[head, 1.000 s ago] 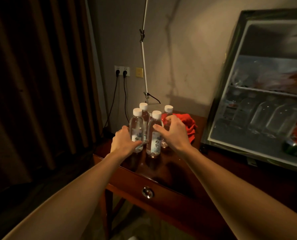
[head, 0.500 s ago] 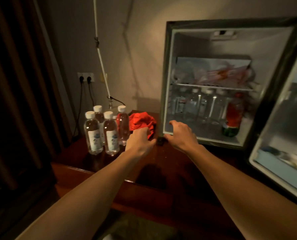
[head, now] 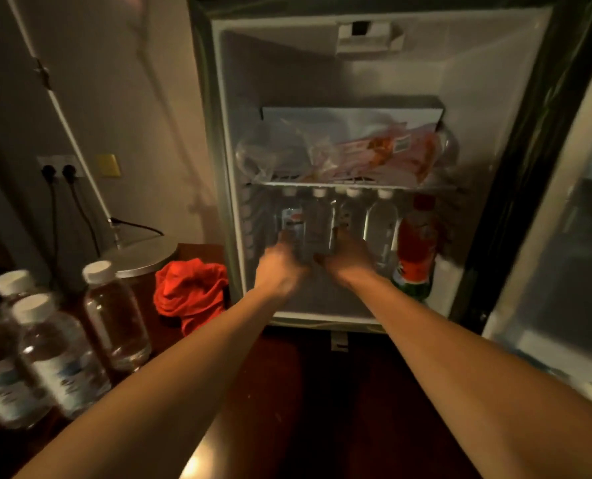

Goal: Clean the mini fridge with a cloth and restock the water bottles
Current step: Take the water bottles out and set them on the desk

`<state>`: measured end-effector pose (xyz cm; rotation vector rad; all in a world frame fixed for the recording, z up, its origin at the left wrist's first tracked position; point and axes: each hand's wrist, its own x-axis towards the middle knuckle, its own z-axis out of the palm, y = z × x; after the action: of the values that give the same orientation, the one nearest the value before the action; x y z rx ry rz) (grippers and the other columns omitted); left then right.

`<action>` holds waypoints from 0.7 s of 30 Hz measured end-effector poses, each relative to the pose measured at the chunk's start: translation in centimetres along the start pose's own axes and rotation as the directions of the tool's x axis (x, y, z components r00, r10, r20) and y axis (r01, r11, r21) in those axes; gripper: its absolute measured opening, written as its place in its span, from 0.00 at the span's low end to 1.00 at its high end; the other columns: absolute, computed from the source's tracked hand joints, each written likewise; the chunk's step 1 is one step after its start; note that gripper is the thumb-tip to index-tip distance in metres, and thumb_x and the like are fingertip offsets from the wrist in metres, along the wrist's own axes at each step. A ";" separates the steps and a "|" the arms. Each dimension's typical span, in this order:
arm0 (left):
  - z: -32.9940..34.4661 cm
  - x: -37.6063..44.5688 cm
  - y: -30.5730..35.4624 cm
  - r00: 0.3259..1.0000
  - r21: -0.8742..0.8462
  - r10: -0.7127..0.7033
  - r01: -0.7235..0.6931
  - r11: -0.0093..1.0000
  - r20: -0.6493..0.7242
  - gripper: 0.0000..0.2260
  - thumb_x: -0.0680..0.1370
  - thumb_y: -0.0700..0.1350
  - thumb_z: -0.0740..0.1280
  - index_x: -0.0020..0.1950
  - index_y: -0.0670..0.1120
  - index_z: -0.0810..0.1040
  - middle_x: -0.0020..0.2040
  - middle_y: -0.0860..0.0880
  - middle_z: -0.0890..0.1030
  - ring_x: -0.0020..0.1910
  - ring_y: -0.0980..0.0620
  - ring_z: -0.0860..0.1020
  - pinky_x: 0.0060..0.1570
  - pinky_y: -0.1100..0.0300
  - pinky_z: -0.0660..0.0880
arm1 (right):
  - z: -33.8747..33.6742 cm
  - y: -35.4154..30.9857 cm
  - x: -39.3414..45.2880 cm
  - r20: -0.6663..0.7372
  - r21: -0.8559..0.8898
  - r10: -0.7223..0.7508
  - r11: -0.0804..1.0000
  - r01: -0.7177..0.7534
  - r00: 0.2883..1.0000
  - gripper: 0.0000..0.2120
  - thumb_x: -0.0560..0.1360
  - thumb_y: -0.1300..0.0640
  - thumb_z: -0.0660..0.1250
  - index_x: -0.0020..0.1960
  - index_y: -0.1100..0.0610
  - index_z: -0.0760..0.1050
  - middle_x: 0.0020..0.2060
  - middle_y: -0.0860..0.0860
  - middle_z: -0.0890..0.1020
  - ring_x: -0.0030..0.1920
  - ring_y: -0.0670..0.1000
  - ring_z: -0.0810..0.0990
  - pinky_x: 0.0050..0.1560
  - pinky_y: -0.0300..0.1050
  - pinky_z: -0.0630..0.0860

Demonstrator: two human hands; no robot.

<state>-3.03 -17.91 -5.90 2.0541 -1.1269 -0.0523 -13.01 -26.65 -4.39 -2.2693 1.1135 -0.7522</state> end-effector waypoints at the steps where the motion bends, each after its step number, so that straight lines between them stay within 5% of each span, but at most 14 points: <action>1: 0.6 1.6 -0.1 1.000 0.001 -0.027 0.027 1.000 -0.007 0.31 0.72 0.51 0.71 0.72 0.46 0.64 0.62 0.38 0.78 0.60 0.35 0.76 0.55 0.47 0.76 | 0.6 0.0 1.3 -0.009 0.049 -0.016 0.999 0.017 1.000 0.27 0.71 0.53 0.70 0.68 0.54 0.70 0.62 0.57 0.78 0.61 0.59 0.77 0.55 0.45 0.74; 5: 2.9 6.3 -0.7 0.996 -0.059 -0.074 0.071 0.996 -0.042 0.39 0.73 0.49 0.72 0.77 0.42 0.54 0.68 0.37 0.73 0.65 0.36 0.73 0.56 0.50 0.72 | 2.8 0.3 5.7 -0.094 0.175 -0.061 0.982 0.077 0.994 0.42 0.70 0.48 0.70 0.77 0.59 0.54 0.67 0.60 0.73 0.65 0.60 0.74 0.58 0.42 0.69; 11: 5.2 9.1 -1.2 0.978 -0.137 -0.106 0.082 0.987 -0.182 0.45 0.75 0.48 0.70 0.79 0.39 0.43 0.77 0.37 0.56 0.76 0.39 0.57 0.72 0.52 0.55 | 5.3 1.1 8.7 -0.266 0.116 -0.120 0.981 0.156 0.956 0.42 0.71 0.48 0.71 0.77 0.57 0.55 0.70 0.60 0.69 0.68 0.59 0.70 0.63 0.50 0.69; 21: 3.1 6.3 0.1 0.968 -0.075 -0.101 0.086 0.993 -0.229 0.30 0.74 0.43 0.71 0.73 0.44 0.61 0.69 0.39 0.68 0.66 0.36 0.71 0.58 0.47 0.70 | 3.7 1.0 5.7 -0.385 0.173 -0.076 0.973 0.153 0.920 0.27 0.69 0.47 0.70 0.66 0.50 0.68 0.58 0.56 0.78 0.57 0.58 0.78 0.54 0.49 0.74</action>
<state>-0.41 -24.43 -6.01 1.9954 -0.8734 0.1014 -8.17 -31.15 -6.19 -2.0833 1.0150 -1.3314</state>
